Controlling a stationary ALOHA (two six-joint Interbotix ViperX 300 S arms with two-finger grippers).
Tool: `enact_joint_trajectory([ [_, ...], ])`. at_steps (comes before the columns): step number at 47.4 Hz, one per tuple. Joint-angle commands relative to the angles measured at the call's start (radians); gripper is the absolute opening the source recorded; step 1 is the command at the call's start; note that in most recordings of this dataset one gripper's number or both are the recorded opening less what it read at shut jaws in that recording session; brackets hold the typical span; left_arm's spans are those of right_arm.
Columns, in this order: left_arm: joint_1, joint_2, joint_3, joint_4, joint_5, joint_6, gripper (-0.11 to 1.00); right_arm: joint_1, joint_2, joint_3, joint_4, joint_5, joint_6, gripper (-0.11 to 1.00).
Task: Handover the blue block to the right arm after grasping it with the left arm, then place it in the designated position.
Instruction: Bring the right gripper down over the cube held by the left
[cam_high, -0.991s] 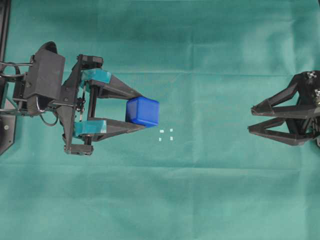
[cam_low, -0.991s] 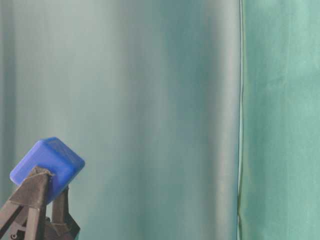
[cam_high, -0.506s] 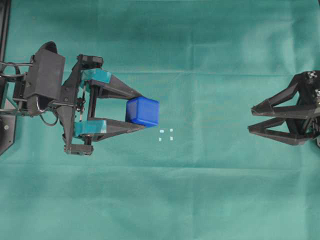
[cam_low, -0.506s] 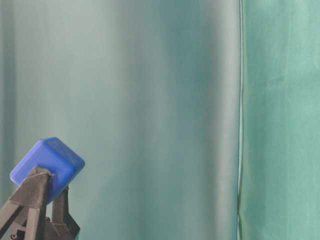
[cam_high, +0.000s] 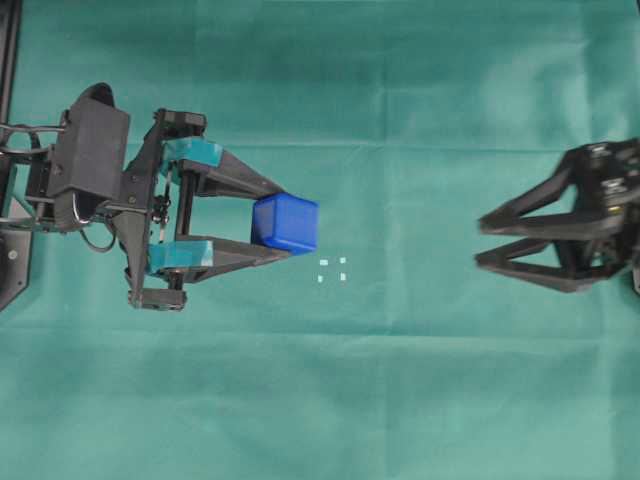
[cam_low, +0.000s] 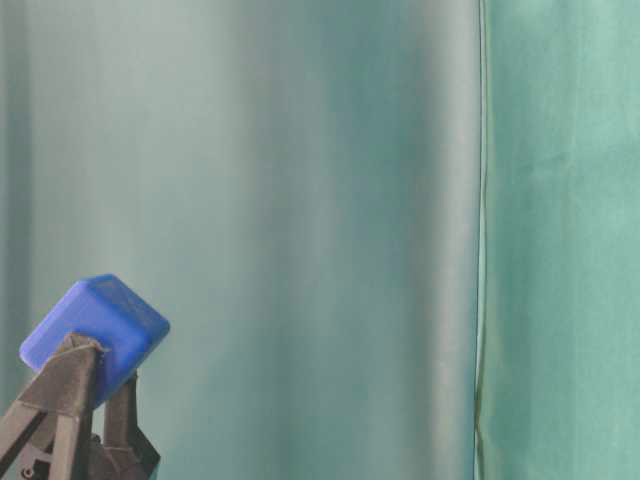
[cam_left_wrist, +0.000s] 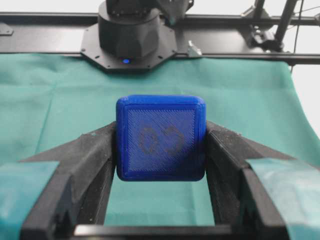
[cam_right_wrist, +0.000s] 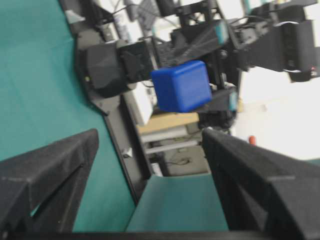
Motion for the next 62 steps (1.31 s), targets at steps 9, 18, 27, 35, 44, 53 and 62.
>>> enact_joint_trajectory([
  [9,-0.003,-0.008,-0.017,-0.002,-0.006,-0.002,0.47,-0.011,0.127,-0.147,-0.066,-0.034,0.003,0.96],
  [18,-0.003,-0.012,-0.012,-0.002,-0.002,-0.003,0.47,-0.026,0.255,-0.252,-0.098,-0.034,0.003,0.96],
  [27,-0.009,-0.014,-0.011,-0.003,0.005,-0.005,0.47,-0.032,0.37,-0.347,-0.15,-0.034,0.003,0.96],
  [35,-0.014,-0.014,-0.011,-0.003,0.012,-0.005,0.47,-0.041,0.446,-0.422,-0.189,-0.034,0.003,0.96],
  [44,-0.015,-0.014,-0.011,-0.003,0.014,-0.005,0.47,-0.041,0.506,-0.486,-0.225,-0.034,0.003,0.96],
  [53,-0.014,-0.014,-0.011,-0.003,0.014,-0.005,0.47,-0.041,0.535,-0.518,-0.236,-0.034,0.003,0.96],
  [62,-0.014,-0.014,-0.011,-0.003,0.012,-0.005,0.47,-0.041,0.537,-0.518,-0.238,-0.034,0.003,0.96],
])
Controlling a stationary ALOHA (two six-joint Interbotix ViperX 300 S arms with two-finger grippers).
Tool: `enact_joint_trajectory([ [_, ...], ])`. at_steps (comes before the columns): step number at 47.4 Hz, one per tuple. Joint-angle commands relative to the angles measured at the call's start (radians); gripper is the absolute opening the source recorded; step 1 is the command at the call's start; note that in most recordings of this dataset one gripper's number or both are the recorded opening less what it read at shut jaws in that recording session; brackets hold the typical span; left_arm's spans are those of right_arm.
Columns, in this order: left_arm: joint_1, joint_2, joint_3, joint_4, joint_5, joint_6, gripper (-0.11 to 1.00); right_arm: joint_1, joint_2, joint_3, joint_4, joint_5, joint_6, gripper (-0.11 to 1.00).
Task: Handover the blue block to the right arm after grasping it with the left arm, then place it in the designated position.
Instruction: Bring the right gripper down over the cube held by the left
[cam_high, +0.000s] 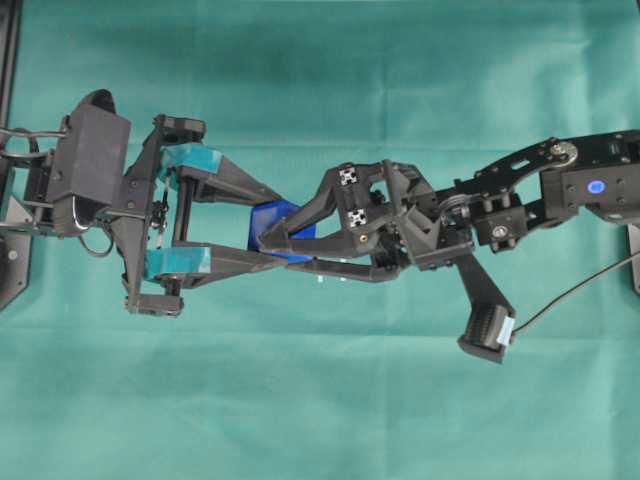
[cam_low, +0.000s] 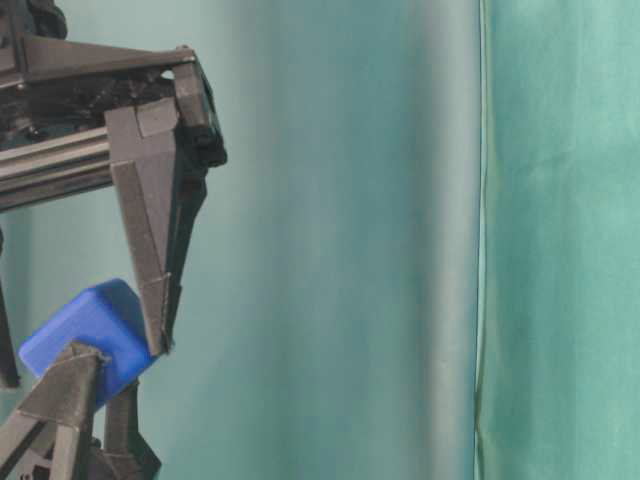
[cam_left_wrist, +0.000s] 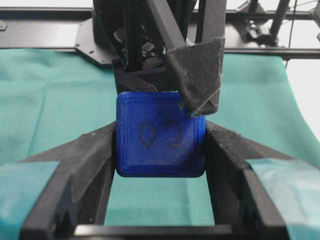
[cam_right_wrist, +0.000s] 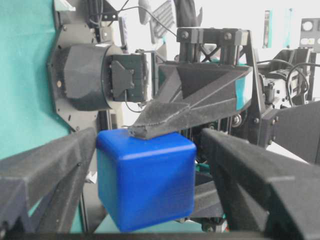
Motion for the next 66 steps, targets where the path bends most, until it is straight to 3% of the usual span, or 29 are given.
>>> enact_joint_trajectory([
  [1,-0.003,-0.012,-0.012,-0.002,-0.008,-0.002,0.47,-0.003,-0.012,-0.029,0.0,-0.008,0.002,0.96],
  [31,-0.003,-0.008,-0.017,-0.002,-0.008,-0.002,0.47,-0.003,-0.012,-0.029,0.0,0.006,0.005,0.95],
  [34,-0.003,-0.008,-0.015,-0.002,-0.008,-0.002,0.47,-0.003,-0.012,-0.028,0.0,0.029,0.005,0.9],
  [40,-0.003,-0.008,-0.015,-0.003,-0.008,-0.002,0.47,-0.003,-0.012,-0.028,-0.005,0.084,0.0,0.67],
  [49,-0.002,-0.008,-0.015,-0.002,-0.006,-0.002,0.47,-0.003,-0.02,-0.017,-0.043,0.104,0.002,0.67],
  [66,-0.006,-0.012,-0.014,-0.002,-0.006,0.003,0.47,-0.003,-0.021,-0.015,-0.041,0.109,0.008,0.67],
])
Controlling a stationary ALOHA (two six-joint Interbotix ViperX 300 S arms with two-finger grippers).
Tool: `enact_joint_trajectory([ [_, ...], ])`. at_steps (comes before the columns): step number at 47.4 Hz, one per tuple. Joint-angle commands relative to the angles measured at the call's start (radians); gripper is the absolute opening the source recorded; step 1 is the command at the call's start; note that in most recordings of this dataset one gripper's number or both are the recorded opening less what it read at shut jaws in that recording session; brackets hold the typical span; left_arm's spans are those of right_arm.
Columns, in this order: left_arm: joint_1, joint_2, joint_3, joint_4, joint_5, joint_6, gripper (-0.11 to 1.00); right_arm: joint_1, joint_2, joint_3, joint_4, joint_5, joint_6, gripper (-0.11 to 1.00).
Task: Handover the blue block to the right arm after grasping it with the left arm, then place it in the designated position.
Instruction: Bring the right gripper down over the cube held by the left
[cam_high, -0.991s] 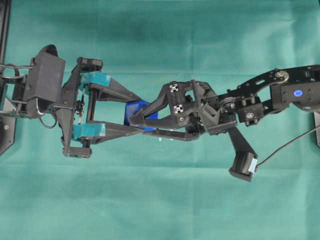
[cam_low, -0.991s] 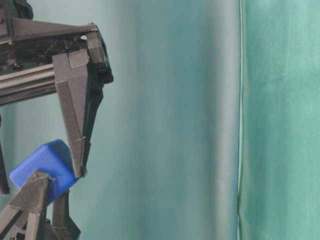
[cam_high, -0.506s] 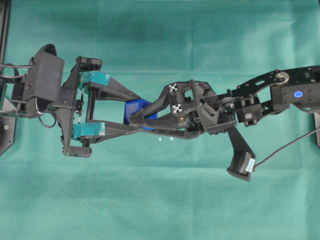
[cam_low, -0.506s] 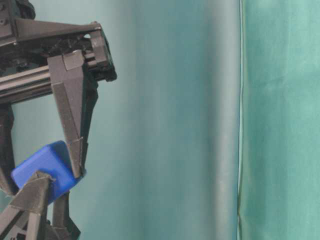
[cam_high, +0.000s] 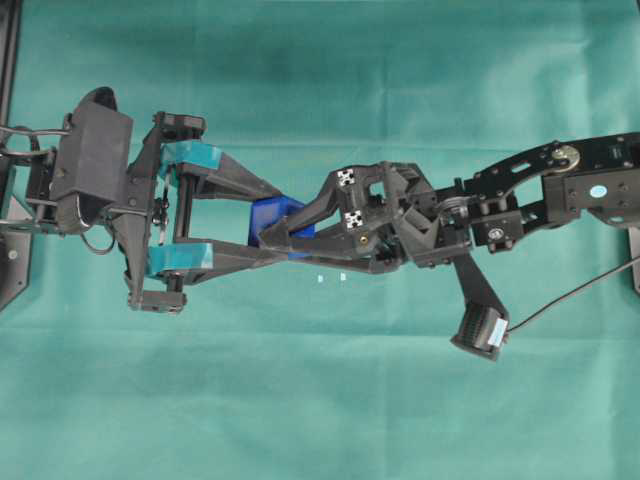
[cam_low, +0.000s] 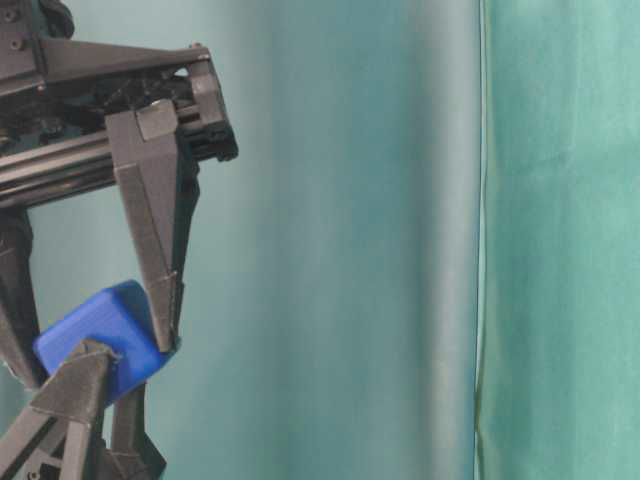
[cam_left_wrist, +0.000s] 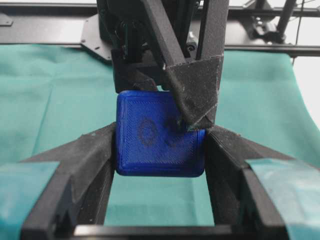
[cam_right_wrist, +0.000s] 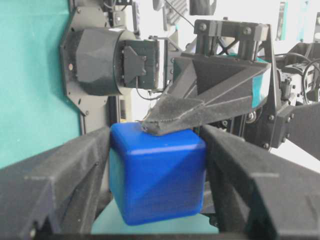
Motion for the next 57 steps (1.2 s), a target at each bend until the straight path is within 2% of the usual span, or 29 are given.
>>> enact_joint_trajectory([
  [1,-0.011,-0.014,-0.015,0.0,-0.009,0.002,0.47,-0.008,-0.02,-0.012,0.0,0.008,0.003,0.67],
  [30,-0.02,-0.017,-0.018,0.0,0.015,0.002,0.48,-0.008,-0.02,-0.012,0.002,0.008,0.009,0.67],
  [32,-0.02,-0.017,-0.018,0.0,0.015,0.0,0.55,-0.008,-0.02,-0.012,0.0,0.008,0.009,0.67],
  [38,-0.021,-0.017,-0.018,0.0,0.015,0.003,0.87,-0.008,-0.02,-0.012,0.002,0.008,0.009,0.67],
  [41,-0.021,-0.02,-0.018,0.0,0.017,0.005,0.97,-0.008,-0.02,-0.012,0.0,0.008,0.009,0.67],
  [43,-0.021,-0.02,-0.018,0.0,0.015,0.005,1.0,-0.008,-0.02,-0.012,0.002,0.008,0.009,0.67],
  [57,-0.021,-0.023,-0.018,0.0,0.017,0.002,1.0,-0.008,-0.02,-0.011,0.002,0.008,0.009,0.66],
])
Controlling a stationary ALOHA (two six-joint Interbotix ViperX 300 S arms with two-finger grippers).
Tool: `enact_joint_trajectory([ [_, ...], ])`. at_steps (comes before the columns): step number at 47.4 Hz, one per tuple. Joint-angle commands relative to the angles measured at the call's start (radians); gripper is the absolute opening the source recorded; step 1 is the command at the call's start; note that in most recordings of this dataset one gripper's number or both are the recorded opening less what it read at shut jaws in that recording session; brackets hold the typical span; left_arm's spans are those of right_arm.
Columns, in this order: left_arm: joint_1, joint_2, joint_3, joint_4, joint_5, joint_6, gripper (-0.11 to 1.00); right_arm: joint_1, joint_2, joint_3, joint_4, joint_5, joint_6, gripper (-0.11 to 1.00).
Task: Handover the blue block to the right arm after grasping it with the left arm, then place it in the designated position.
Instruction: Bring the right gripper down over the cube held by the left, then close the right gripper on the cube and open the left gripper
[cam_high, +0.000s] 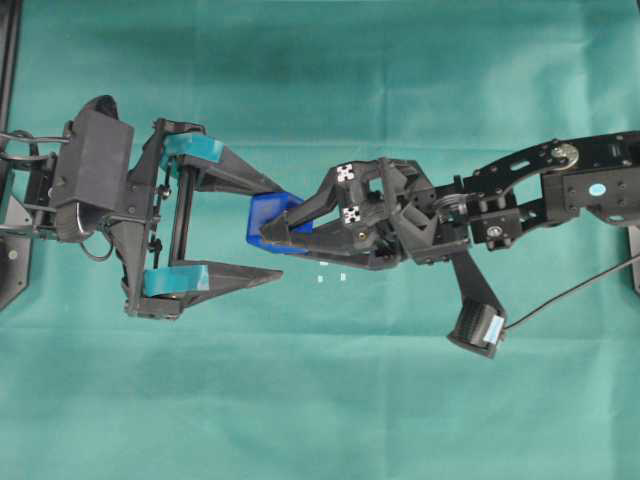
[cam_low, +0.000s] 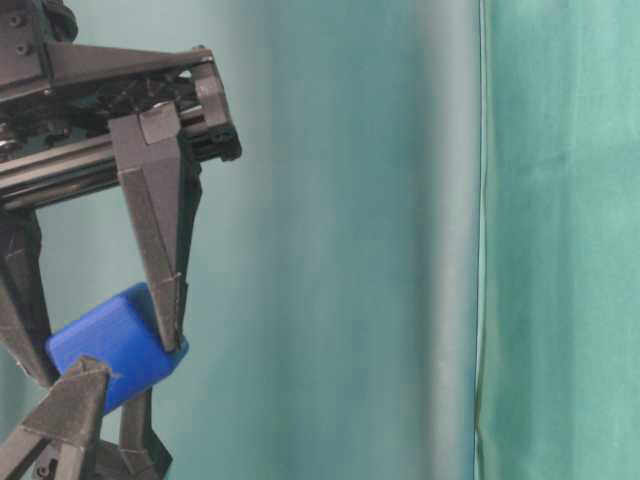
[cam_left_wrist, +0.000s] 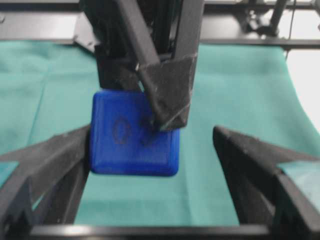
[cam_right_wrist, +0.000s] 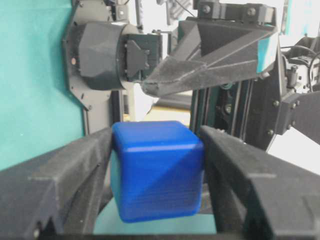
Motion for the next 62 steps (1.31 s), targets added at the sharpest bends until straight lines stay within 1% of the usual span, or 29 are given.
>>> enact_joint_trajectory([
  [1,-0.006,-0.02,-0.018,0.0,-0.006,0.0,1.0,-0.006,-0.02,-0.012,0.003,0.0,0.003,0.66],
  [15,-0.008,-0.031,-0.012,0.0,0.008,-0.002,1.0,-0.005,-0.032,-0.002,0.003,-0.003,0.003,0.65],
  [22,-0.008,-0.051,-0.005,0.0,0.034,-0.003,1.0,-0.005,-0.061,0.032,0.005,-0.005,0.006,0.64],
  [44,-0.008,-0.067,0.0,0.0,0.041,-0.003,1.0,0.006,-0.181,0.152,0.025,0.0,0.006,0.62],
  [54,-0.006,-0.069,0.0,0.0,0.043,-0.003,1.0,0.012,-0.212,0.176,0.026,0.0,0.006,0.62],
  [62,-0.008,-0.067,0.0,0.0,0.044,-0.003,1.0,0.014,-0.213,0.176,0.026,0.0,0.006,0.62],
])
